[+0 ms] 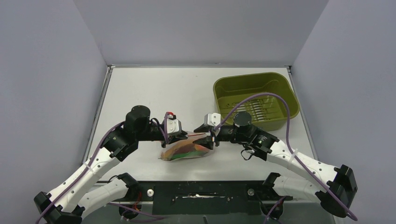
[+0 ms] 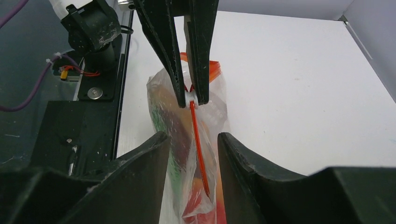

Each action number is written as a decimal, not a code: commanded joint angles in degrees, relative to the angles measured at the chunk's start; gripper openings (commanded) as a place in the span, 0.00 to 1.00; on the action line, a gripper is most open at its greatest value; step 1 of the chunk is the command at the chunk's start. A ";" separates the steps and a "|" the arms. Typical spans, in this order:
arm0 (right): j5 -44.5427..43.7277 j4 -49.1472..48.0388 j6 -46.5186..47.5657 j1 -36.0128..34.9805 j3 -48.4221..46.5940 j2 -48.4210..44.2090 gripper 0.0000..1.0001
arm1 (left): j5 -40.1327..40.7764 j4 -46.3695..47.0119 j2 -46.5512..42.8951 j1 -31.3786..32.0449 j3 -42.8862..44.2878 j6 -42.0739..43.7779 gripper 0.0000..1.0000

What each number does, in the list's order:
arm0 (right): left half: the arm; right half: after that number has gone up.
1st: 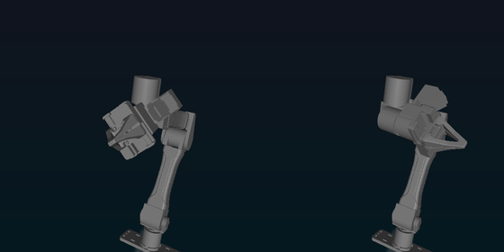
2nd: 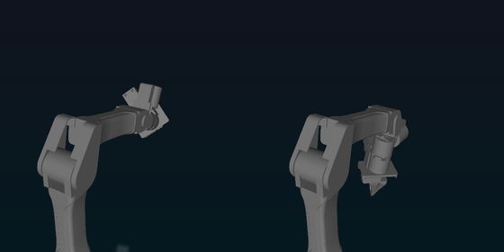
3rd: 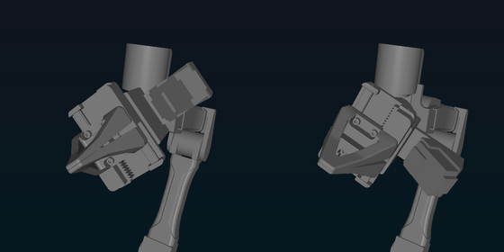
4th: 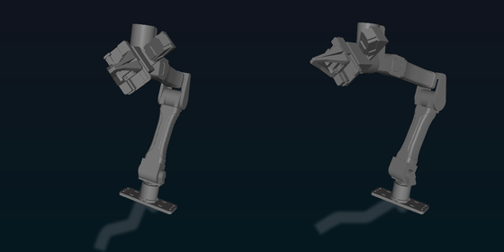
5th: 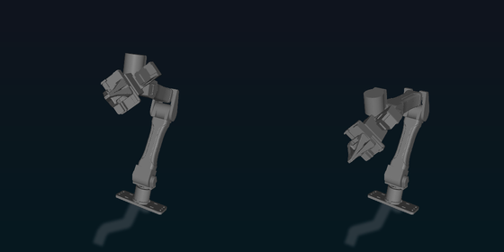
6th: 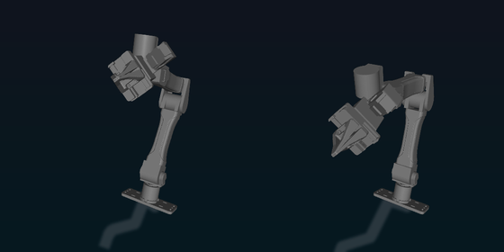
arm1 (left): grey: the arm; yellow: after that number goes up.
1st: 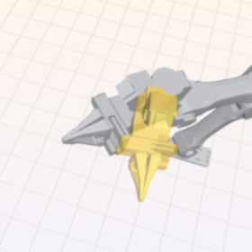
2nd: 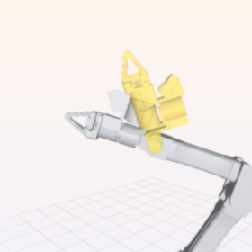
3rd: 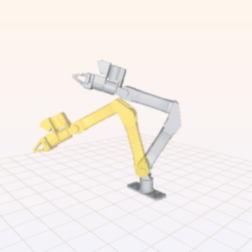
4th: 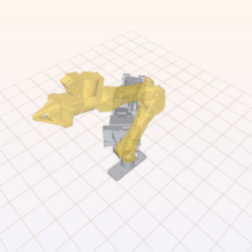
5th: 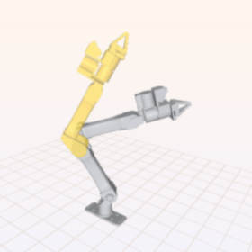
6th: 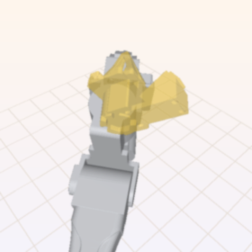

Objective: Place the food in the zip-top bag and seal the zipper
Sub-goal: Zip the zipper food storage bag at the center of the board.

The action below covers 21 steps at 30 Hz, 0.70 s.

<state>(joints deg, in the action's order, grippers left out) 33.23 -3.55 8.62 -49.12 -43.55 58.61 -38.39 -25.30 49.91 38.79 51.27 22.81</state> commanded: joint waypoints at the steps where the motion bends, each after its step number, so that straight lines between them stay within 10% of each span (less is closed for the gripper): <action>1: 1.50 -1.74 2.55 -0.68 -3.78 0.77 0.42 | -2.56 1.75 -0.76 -0.22 0.49 -0.47 0.00; 10: 0.73 -1.46 3.33 -1.02 -4.17 1.08 0.02 | -2.14 0.78 -0.78 -0.24 1.10 -0.26 0.00; 21: -7.46 -1.70 1.65 1.62 -1.54 -2.60 0.00 | 4.30 -6.63 -2.22 -0.28 3.18 2.75 0.00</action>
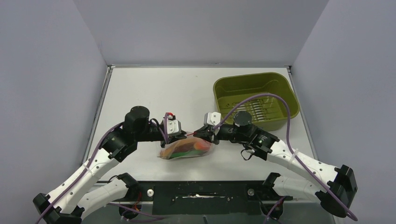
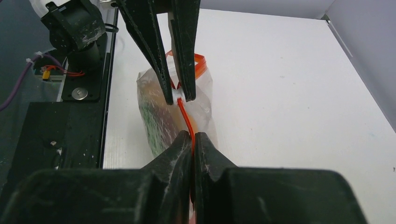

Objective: Place the food in the zip-top bag and seal the zipper
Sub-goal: Zip the zipper food storage bag at the center of the board.

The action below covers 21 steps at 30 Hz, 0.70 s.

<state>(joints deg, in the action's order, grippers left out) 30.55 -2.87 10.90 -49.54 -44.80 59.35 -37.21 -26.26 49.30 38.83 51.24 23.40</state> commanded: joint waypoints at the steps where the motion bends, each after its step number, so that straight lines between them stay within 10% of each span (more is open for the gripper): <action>1: -5.25 -2.47 -0.80 2.41 0.05 -3.78 0.00 | 3.78 -6.37 -1.79 -0.29 3.51 2.37 0.00; 21: -13.22 -4.31 -4.78 9.75 3.69 -7.85 0.00 | 14.94 -15.34 -5.69 -0.34 6.70 3.90 0.00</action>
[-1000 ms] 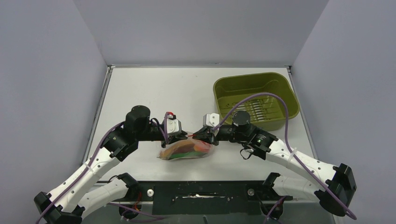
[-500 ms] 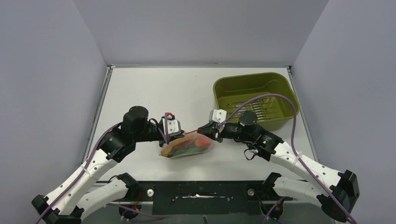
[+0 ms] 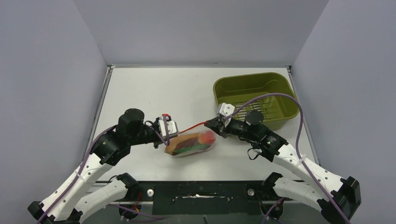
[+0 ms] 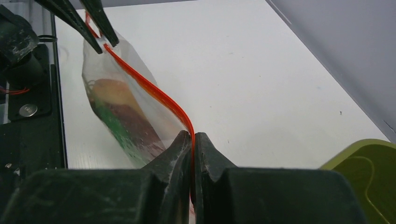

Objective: Place the food in the zip-top bag and seal the zipper
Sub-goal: Zip the zipper food storage bag at the center of the board.

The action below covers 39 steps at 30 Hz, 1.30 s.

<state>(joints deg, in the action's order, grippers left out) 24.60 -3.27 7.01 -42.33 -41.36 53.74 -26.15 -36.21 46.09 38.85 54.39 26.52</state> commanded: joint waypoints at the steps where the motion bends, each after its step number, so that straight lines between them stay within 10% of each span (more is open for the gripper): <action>1: -7.84 -4.24 -1.36 3.03 0.58 -2.48 0.00 | 4.76 -5.99 -2.94 -0.39 3.75 0.73 0.00; 21: -1.23 -11.35 -6.26 10.47 4.17 -4.16 0.00 | 22.38 -17.05 -10.04 -0.36 4.82 0.89 0.00; 34: 14.96 -9.16 -1.23 10.27 -2.29 2.17 0.01 | 19.44 -6.80 -13.17 -0.32 1.79 -9.65 0.00; 39: 6.46 -10.45 3.30 10.63 -7.64 10.69 0.11 | 26.80 0.64 -8.94 -0.43 -2.59 -14.10 0.00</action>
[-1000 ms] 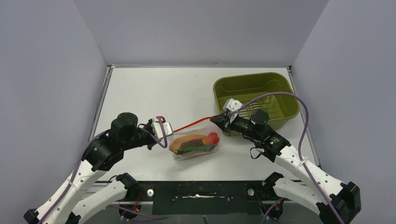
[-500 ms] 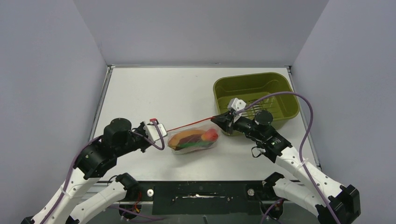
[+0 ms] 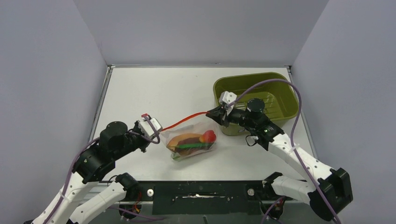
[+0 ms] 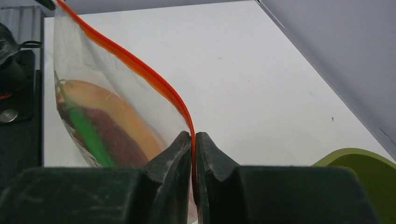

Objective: Place the food in the zip-top bag and seal the zipper
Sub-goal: Zip the zipper food storage bag at the center of the board, then place the zipper food storage bag at the center of the board.

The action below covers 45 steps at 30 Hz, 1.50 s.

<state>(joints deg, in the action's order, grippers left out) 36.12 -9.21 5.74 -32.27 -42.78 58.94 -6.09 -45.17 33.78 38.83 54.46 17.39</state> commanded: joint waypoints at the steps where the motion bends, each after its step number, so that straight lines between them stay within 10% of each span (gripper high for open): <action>1: -6.67 -3.37 4.97 0.69 -8.22 7.26 0.17 | 8.00 11.17 4.78 -0.42 -3.55 -5.95 0.00; 21: -16.98 7.32 -10.87 0.33 -15.13 0.94 0.99 | 16.36 25.70 23.65 -22.49 -1.44 -25.13 0.00; 31: -26.05 17.03 -16.41 0.18 -13.46 -7.12 0.98 | 17.32 30.14 27.99 -34.28 -5.26 -37.26 0.00; 38: -36.52 20.85 -28.14 0.19 -10.72 -10.59 0.98 | 20.64 28.97 27.91 -34.70 -3.36 -41.26 0.49; 45: -42.44 24.46 -35.83 0.20 -7.48 -13.26 0.97 | 18.79 28.05 26.15 -30.18 1.21 -38.58 0.63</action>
<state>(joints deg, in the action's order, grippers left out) 0.21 13.65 -23.68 -31.92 -50.59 47.24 13.67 -20.40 62.46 5.41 50.13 -23.09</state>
